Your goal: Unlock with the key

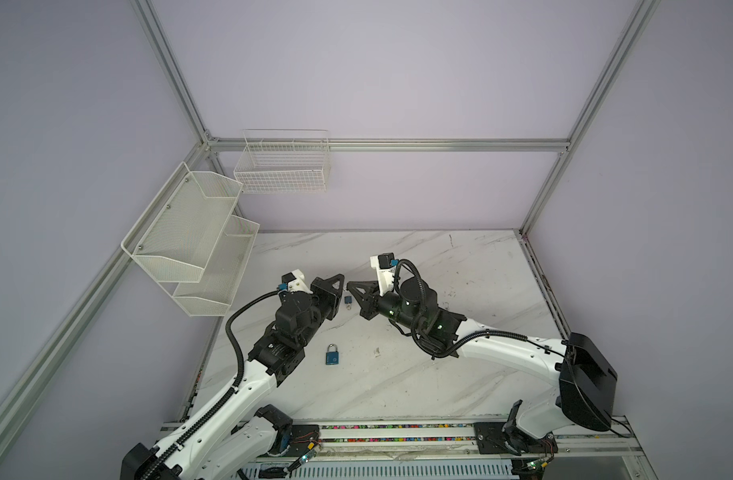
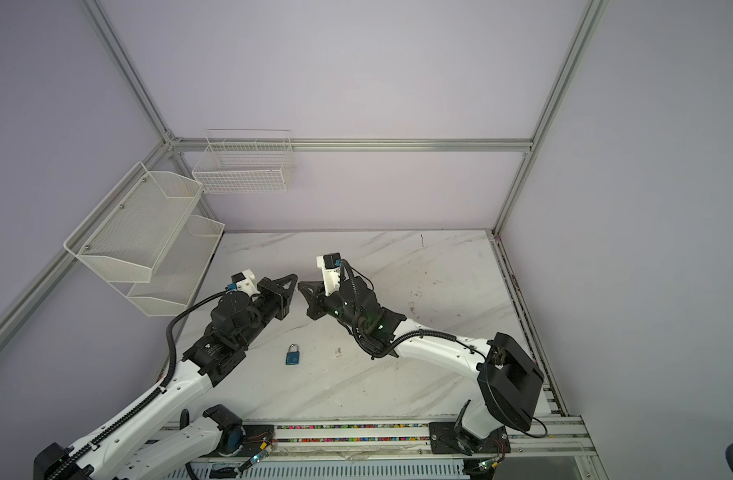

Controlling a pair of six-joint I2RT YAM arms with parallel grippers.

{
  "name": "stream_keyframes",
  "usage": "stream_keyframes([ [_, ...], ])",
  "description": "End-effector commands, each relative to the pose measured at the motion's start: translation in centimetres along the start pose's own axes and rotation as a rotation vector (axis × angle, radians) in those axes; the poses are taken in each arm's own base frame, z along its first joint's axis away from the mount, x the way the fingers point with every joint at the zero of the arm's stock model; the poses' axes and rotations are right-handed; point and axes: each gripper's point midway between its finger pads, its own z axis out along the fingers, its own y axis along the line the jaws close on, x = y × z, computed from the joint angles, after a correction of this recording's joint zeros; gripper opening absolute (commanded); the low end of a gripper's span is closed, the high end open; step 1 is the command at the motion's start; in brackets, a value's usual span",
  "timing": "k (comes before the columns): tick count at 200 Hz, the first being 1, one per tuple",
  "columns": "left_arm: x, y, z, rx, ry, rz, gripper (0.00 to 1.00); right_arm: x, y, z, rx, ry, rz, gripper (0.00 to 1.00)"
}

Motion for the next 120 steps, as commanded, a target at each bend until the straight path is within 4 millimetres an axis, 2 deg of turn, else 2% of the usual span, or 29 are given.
stream_keyframes([
  [1, -0.2, -1.1, 0.1, 0.019, -0.006, 0.094, 0.0, -2.4, 0.8, -1.0, -0.004, -0.043, -0.004, 0.18],
  [18, -0.2, -1.5, 0.4, 0.024, 0.017, 0.173, 0.0, -2.6, 0.7, -1.4, -0.005, -0.033, 0.006, 0.3],
  [53, -0.2, -2.1, 1.3, 0.043, 0.097, 0.358, 0.0, -2.1, -0.3, -2.3, -0.063, 0.042, 0.095, 0.43],
  [86, 0.3, -3.5, 1.8, 0.121, 0.158, 0.529, 0.0, -1.7, -0.1, -3.2, -0.197, 0.141, 0.165, 0.44],
  [120, 0.9, -5.4, 1.2, 0.254, 0.148, 0.654, 0.0, -1.1, -0.6, -4.3, -0.295, 0.202, 0.251, 0.45],
])
